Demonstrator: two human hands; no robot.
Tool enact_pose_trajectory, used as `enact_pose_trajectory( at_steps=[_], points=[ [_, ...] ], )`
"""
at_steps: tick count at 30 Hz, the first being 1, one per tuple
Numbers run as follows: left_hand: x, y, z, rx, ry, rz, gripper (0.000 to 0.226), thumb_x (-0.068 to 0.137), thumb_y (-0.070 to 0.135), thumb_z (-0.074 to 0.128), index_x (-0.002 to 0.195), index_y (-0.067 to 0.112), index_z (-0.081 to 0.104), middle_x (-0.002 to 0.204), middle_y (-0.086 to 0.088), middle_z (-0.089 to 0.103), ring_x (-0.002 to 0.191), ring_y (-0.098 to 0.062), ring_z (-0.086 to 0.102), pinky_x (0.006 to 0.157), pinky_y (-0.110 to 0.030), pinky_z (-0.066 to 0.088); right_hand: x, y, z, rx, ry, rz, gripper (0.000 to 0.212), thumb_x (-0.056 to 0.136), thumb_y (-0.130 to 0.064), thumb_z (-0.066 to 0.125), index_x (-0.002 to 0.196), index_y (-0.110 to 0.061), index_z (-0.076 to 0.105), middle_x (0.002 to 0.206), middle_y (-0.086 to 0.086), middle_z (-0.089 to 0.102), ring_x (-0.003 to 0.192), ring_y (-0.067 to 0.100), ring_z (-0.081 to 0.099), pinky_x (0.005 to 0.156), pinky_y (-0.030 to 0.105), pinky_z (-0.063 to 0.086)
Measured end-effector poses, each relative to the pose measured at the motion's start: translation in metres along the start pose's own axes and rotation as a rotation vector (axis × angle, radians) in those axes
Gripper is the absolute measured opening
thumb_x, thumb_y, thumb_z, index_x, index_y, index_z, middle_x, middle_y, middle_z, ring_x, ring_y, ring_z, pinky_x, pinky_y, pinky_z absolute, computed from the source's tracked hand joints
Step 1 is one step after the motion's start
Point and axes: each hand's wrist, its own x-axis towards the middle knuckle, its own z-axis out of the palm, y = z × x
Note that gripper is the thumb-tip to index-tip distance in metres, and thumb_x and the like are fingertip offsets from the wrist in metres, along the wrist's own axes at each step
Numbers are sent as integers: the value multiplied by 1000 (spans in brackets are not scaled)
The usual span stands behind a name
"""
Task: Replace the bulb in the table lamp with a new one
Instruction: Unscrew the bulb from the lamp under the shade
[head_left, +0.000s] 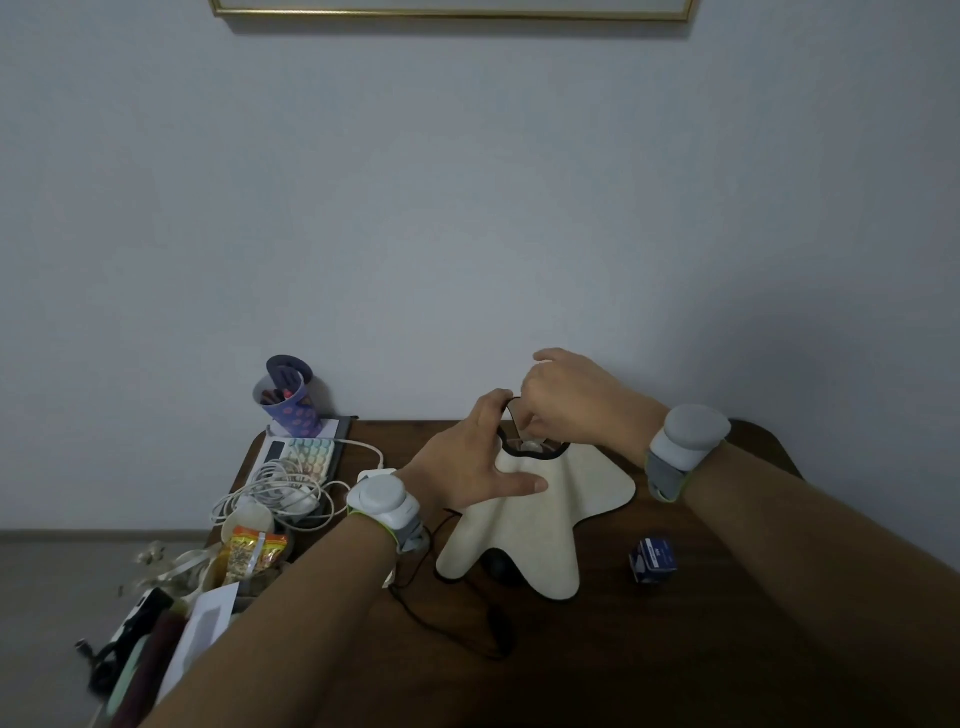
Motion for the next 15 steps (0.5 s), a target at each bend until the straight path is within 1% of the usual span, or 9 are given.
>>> enact_pose_trajectory(
  at_steps=[2, 4, 5, 7, 9, 10, 12, 14, 15],
  points=[
    [0, -1, 1, 0, -4, -2, 112, 67, 81, 73, 152, 38, 13, 113, 13, 39, 79, 2, 56, 74, -27, 43, 1, -3, 3, 34, -60, 19, 23, 87, -22, 54, 83, -27, 77, 72, -4, 67, 76, 20, 55, 107, 41, 45],
    [0, -1, 1, 1, -7, 1, 113, 68, 81, 73, 152, 39, 12, 120, 13, 41, 85, -3, 57, 78, -29, 46, 3, -6, 4, 77, -82, 50, 23, 90, -22, 55, 89, -26, 78, 76, -1, 67, 84, 22, 60, 97, 41, 53],
    [0, 0, 1, 1, -7, 4, 112, 67, 81, 73, 152, 39, 12, 125, 13, 43, 88, -6, 58, 80, -30, 48, 3, -7, 3, 82, -68, 68, 25, 91, -21, 54, 90, -26, 78, 77, -1, 67, 87, 23, 62, 89, 38, 54],
    [0, 0, 1, -10, 0, 14, 110, 67, 82, 73, 150, 41, 13, 133, 14, 44, 91, -6, 60, 81, -33, 51, 4, -8, 1, 31, 26, 76, 27, 92, -19, 51, 88, -26, 76, 72, -3, 63, 83, 21, 61, 75, 33, 49],
    [0, 1, 0, -24, 6, 19, 108, 67, 82, 73, 148, 42, 15, 134, 17, 43, 94, -6, 62, 84, -36, 55, 6, -7, -1, -11, 116, 62, 25, 96, -22, 51, 87, -27, 74, 76, -7, 65, 82, 17, 55, 77, 33, 45],
    [0, 1, 0, -27, 7, 20, 107, 67, 81, 73, 148, 42, 15, 135, 18, 42, 96, -7, 63, 86, -37, 56, 7, -7, -2, 21, 117, 71, 24, 97, -25, 52, 91, -28, 75, 83, -7, 68, 85, 17, 57, 79, 34, 48],
    [-1, 1, 0, -37, 5, 27, 104, 68, 80, 74, 147, 43, 16, 138, 21, 39, 102, -7, 61, 89, -36, 54, 9, -7, -4, 169, 34, 108, 21, 94, -28, 57, 98, -29, 78, 90, -4, 71, 86, 20, 65, 77, 38, 55],
    [-1, 1, 1, -56, 1, 30, 104, 68, 79, 75, 147, 44, 16, 140, 24, 39, 107, -5, 60, 91, -31, 52, 12, -8, -4, 266, -78, 121, 18, 87, -27, 63, 93, -30, 80, 79, -3, 67, 74, 21, 65, 64, 34, 54],
    [-1, 1, 1, -64, 0, 28, 106, 67, 79, 75, 147, 45, 15, 138, 24, 41, 106, -3, 60, 90, -30, 51, 13, -9, -2, 267, -109, 112, 16, 84, -26, 65, 87, -30, 81, 72, -5, 61, 67, 19, 62, 57, 31, 48]
  ],
)
